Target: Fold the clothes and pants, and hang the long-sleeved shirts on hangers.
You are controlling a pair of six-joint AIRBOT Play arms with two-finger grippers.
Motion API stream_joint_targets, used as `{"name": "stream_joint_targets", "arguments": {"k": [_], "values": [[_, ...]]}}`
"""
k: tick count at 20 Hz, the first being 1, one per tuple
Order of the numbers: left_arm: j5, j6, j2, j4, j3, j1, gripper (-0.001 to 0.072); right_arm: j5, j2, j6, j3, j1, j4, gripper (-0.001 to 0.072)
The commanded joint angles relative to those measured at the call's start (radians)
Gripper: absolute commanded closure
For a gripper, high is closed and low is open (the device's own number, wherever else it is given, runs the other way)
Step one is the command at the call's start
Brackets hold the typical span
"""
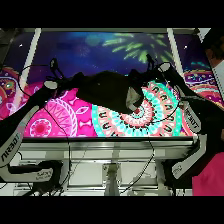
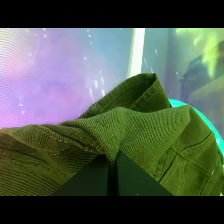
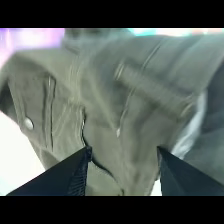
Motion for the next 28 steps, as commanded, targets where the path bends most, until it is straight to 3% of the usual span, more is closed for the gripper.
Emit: {"name": "stream_joint_targets", "arguments": {"k": [1, 7, 18, 20, 21, 22, 24, 28], "values": [[0.0, 0.007, 0.0, 0.0, 0.001, 0.0, 0.0691, 0.019, -0.001, 0.105, 0.065, -0.033, -0.098, 0.0239], [0.0, 0.007, 0.001, 0.0, 0.001, 0.0, 0.0691, 0.097, -0.034, 0.131, 0.072, -0.024, -0.1, 0.0236], [0.0, 0.007, 0.0, 0.0, 0.001, 0.0, 0.0691, 0.074, -0.073, 0.095, 0.075, 0.082, -0.039, 0.0238], [0.0, 0.008, 0.001, 0.0, 0.001, 0.0, 0.0691, 0.071, -0.073, 0.095, 0.075, 0.094, -0.04, 0.0303], [0.0, 0.01, 0.001, 0.0, 0.001, 0.0, 0.0691, 0.074, -0.072, 0.095, 0.075, 0.094, -0.038, 0.0434], [0.0, 0.047, 0.002, 0.0, 0.001, 0.0, 0.0691, 0.088, -0.067, 0.096, 0.075, 0.093, -0.035, 0.0653], [0.0, 0.194, 0.019, 0.0, 0.001, 0.008, 0.0692, 0.124, -0.036, 0.096, 0.076, 0.082, -0.031, 0.0695], [-0.001, 0.214, 0.149, 0.001, 0.027, 0.067, 0.0692, 0.294, 0.077, 0.095, 0.167, 0.034, -0.019, 0.0695]]}}
